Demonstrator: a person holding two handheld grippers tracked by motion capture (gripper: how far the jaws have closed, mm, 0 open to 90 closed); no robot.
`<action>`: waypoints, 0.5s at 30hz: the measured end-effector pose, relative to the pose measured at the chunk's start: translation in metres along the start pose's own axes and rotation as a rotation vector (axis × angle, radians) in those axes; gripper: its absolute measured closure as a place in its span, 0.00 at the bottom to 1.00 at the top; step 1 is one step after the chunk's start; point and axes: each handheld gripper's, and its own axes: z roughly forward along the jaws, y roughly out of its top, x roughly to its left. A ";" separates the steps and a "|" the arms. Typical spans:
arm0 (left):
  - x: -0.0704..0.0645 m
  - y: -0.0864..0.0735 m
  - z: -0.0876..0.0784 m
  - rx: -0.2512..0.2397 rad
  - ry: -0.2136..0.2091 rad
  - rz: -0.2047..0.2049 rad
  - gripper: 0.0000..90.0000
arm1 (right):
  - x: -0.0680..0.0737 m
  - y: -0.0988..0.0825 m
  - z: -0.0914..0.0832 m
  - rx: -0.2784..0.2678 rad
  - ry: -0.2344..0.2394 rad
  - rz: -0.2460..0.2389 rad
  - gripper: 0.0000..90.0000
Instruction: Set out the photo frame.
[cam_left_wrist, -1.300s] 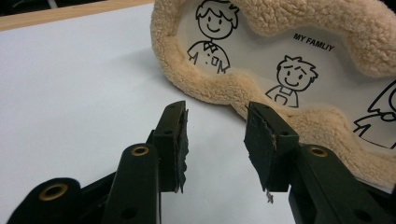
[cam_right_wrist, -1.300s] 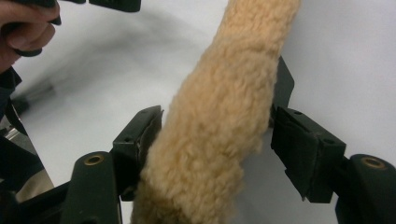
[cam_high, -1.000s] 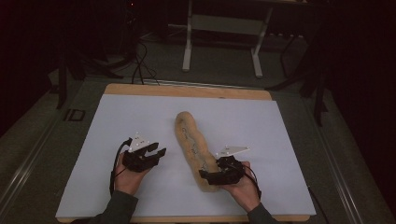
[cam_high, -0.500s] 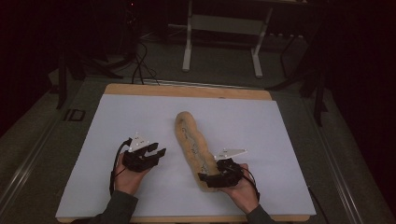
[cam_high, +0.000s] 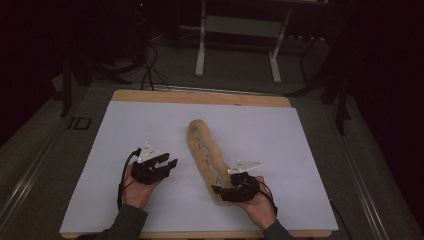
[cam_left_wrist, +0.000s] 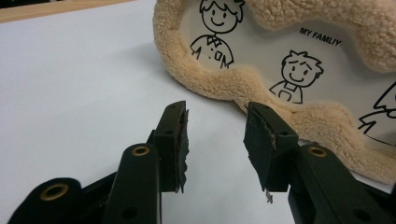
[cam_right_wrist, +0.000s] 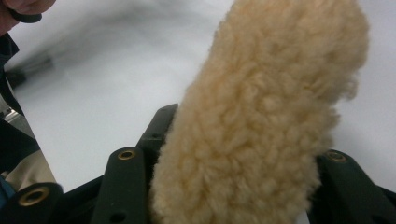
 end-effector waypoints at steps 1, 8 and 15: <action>0.000 0.000 0.000 0.000 0.001 -0.001 0.65 | 0.000 0.000 0.000 0.000 -0.004 -0.002 0.58; 0.002 0.000 -0.001 -0.002 0.008 -0.012 0.64 | 0.000 -0.001 -0.002 -0.004 -0.022 -0.013 0.60; 0.003 0.000 -0.001 -0.002 0.010 -0.016 0.64 | 0.000 -0.001 -0.002 -0.004 -0.023 -0.015 0.62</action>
